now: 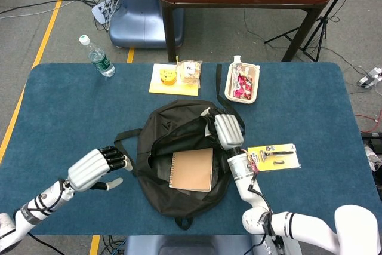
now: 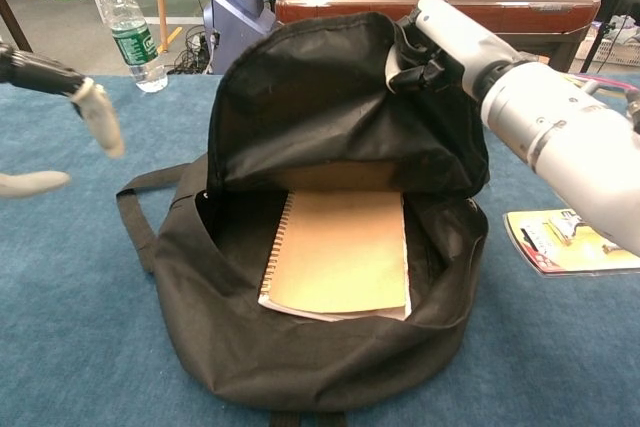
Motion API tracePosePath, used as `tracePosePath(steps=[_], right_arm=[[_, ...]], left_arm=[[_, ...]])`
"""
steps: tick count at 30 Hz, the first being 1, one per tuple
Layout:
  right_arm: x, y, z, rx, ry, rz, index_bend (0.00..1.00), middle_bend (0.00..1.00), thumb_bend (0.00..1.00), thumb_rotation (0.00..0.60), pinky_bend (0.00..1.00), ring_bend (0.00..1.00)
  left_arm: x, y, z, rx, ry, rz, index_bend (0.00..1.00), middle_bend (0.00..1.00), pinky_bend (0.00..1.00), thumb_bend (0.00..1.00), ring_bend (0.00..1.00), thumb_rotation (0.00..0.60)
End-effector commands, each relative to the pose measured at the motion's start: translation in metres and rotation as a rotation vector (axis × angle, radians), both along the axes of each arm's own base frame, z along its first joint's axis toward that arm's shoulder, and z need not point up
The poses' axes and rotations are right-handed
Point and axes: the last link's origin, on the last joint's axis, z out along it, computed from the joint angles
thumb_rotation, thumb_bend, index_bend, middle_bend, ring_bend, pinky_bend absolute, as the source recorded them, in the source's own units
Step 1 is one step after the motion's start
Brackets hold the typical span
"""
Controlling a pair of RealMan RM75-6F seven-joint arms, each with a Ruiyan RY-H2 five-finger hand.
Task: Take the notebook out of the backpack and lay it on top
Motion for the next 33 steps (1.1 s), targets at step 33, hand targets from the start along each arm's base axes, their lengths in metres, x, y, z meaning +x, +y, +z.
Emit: tracePosePath(steps=[33], right_arm=[[-0.007, -0.006, -0.007, 0.031, -0.046, -0.079, 0.59, 0.3, 0.98, 0.6, 0.32, 0.25]], left_arm=[[0.017, 0.037, -0.113, -0.098, 0.259, -0.2, 0.18, 0.18, 0.24, 0.29, 0.18, 0.6]])
